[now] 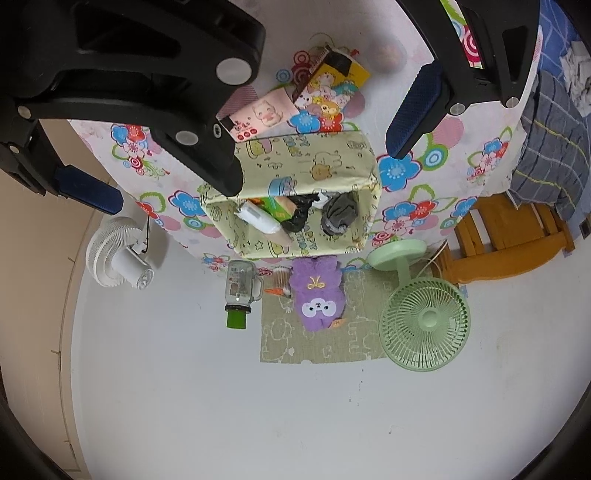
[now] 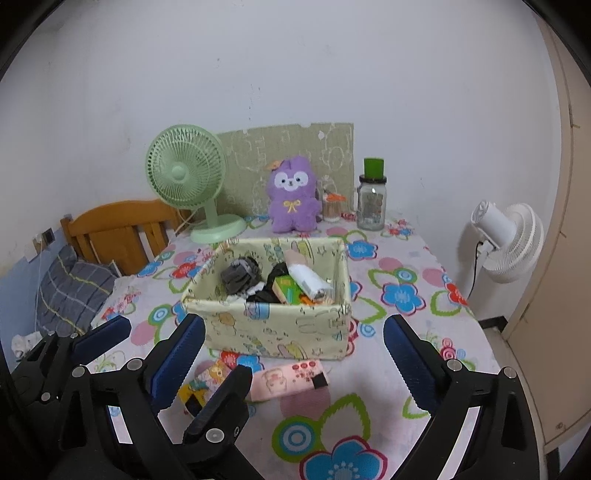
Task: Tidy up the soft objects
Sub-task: 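Withdraw both tools and lower them toward the packets beside the box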
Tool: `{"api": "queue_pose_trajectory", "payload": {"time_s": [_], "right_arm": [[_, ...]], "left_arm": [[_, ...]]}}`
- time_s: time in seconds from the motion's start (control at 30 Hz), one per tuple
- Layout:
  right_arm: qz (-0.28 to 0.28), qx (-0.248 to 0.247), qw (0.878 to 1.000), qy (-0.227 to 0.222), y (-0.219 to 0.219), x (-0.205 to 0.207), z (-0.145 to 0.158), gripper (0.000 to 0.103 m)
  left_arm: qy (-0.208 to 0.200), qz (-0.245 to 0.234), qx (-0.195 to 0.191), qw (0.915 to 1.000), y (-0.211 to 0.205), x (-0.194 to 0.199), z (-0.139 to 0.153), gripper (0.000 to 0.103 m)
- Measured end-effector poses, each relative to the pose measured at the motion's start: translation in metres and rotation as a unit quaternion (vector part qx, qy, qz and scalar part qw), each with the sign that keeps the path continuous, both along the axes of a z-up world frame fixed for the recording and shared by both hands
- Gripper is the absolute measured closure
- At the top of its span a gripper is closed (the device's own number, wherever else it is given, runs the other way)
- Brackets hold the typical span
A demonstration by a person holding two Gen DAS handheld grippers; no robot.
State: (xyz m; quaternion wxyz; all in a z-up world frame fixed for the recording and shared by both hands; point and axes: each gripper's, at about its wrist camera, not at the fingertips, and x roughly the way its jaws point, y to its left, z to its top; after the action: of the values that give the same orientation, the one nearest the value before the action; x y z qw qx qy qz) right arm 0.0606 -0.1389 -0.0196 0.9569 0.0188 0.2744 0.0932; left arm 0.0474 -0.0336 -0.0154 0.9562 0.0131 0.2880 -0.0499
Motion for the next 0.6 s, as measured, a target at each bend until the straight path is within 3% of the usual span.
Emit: {"api": "queue_pose_trajectory", "payload": {"time_s": [0.6], "right_arm": [[-0.004,0.003,1.000,0.031,0.002,0.009,-0.047,0.004]], "left_arm": [[0.029,-0.010,0.009,0.9995,0.000,0.008,-0.042,0.000]]}}
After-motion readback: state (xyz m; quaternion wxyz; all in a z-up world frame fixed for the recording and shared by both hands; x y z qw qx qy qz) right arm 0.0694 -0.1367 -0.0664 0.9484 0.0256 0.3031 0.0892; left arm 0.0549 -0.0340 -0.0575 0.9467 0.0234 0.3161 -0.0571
